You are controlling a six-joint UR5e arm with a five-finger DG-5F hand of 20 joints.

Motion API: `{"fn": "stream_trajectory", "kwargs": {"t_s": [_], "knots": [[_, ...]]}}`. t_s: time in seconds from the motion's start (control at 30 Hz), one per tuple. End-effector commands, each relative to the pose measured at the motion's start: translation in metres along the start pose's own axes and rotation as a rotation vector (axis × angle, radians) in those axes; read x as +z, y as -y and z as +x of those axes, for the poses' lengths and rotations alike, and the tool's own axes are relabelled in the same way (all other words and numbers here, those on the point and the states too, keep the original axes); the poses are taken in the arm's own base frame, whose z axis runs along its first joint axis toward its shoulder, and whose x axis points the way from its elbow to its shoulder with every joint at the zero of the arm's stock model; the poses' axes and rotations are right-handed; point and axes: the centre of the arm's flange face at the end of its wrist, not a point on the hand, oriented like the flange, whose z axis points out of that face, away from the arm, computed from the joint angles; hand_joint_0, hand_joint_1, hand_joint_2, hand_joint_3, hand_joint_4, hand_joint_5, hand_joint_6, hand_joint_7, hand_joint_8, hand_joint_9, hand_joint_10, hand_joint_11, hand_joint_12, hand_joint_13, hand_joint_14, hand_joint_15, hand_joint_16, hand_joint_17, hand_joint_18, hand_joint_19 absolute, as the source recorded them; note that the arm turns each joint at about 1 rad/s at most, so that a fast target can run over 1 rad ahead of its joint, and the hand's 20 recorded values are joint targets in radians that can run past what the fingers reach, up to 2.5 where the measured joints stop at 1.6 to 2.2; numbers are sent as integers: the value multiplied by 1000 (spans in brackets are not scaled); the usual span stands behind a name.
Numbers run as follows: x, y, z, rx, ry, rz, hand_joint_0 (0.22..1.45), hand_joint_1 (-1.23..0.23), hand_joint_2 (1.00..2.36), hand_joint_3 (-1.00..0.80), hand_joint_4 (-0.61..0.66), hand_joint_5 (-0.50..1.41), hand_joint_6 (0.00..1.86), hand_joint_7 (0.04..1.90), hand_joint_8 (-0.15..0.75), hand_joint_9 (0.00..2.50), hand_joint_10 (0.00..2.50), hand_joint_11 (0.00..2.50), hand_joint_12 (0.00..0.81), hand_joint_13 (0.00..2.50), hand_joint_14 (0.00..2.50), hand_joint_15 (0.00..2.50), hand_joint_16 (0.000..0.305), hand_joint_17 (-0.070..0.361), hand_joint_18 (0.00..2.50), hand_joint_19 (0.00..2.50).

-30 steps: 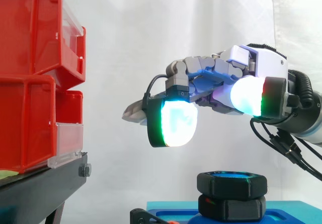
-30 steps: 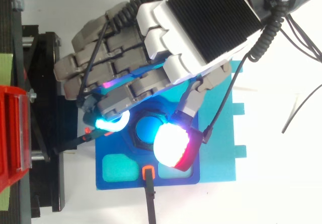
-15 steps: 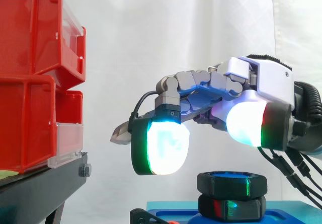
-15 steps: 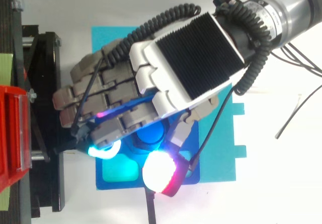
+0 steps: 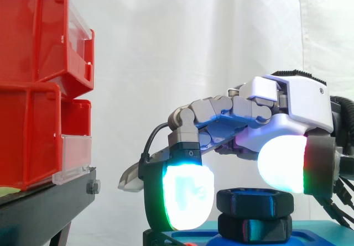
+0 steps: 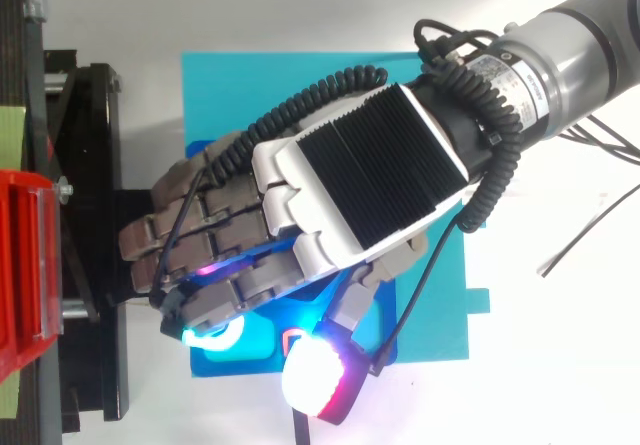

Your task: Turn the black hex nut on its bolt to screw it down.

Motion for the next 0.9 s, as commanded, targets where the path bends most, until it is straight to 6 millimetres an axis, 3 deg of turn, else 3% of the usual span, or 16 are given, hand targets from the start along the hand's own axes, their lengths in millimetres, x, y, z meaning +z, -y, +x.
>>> {"fn": "stream_trajectory", "kwargs": {"t_s": [0.0, 0.87], "knots": [[2, -3, 2, 4, -3, 4, 502, -375, 1000, -500, 158, -45, 505, 1269, 257, 581, 8, 187, 356, 540, 5, 114, 59, 133, 494, 477], [-3, -3, 5, -9, -35, -8, 502, -371, 1000, -500, 140, -27, 504, 1409, 259, 584, 8, 182, 358, 539, 5, 112, 59, 132, 494, 474]]}}
